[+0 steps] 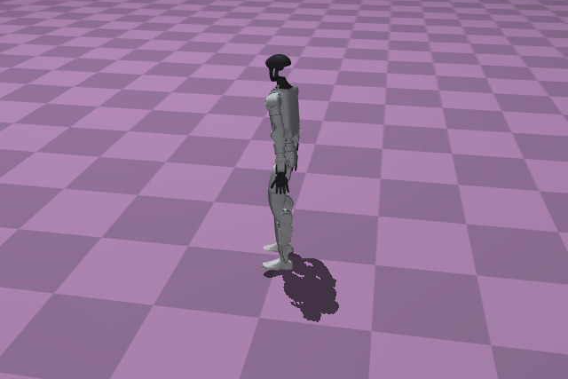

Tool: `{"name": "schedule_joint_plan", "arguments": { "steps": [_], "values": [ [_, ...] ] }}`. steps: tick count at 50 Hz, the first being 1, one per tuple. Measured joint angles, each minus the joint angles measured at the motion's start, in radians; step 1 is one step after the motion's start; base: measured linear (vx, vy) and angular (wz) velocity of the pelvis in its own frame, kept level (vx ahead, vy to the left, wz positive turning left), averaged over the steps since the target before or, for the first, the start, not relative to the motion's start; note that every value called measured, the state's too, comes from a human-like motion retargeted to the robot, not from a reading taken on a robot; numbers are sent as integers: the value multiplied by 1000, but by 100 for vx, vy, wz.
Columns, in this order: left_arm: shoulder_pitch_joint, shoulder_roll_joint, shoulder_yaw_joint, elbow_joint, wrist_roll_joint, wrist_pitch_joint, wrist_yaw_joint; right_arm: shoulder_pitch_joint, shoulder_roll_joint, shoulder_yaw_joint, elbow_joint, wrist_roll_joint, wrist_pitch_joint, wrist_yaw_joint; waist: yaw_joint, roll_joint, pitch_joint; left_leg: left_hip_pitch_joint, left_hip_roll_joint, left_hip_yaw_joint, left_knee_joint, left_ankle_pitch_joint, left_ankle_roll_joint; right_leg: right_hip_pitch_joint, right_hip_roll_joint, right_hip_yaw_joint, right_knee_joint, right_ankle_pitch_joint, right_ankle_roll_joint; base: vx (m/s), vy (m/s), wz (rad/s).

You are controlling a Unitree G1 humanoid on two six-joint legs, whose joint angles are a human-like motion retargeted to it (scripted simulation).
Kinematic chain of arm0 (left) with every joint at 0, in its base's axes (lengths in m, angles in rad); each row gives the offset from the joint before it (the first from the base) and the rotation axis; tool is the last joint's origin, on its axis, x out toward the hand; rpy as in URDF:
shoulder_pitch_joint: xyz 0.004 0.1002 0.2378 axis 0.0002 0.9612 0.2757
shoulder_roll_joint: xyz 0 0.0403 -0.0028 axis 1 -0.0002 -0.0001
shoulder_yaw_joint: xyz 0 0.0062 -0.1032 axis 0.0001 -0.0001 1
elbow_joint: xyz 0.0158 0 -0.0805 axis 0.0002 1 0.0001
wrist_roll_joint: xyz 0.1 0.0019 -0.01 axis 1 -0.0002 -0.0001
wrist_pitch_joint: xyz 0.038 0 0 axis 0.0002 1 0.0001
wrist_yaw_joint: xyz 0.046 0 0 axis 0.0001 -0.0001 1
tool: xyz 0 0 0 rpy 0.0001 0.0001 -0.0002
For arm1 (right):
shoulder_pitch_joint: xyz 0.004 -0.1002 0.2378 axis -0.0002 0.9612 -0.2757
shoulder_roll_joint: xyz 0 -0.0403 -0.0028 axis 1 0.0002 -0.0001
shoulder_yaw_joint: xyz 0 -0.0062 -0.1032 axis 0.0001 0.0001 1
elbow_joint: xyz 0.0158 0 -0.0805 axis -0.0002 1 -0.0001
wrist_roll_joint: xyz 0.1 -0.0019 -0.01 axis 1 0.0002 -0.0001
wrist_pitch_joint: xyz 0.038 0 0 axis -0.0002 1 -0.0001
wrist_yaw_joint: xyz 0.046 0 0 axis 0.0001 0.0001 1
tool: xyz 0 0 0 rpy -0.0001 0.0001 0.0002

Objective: In place motions

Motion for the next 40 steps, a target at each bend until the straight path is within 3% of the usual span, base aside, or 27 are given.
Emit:
{"name": "schedule_joint_plan", "arguments": {
  "steps": [27,40],
  "values": [
    [58,1,75,65,39,5,34,51,23,-18,79,-25,31,-23,-4,-2,-152,85,-34,-63,25,-76,29,132,-16,-31,14,-48,64,13,1,13],
    [54,9,90,66,37,5,40,39,34,-7,73,-24,24,-22,0,-7,-152,94,-44,-75,17,-77,33,146,-21,-40,14,-50,68,1,0,1]
  ]
}}
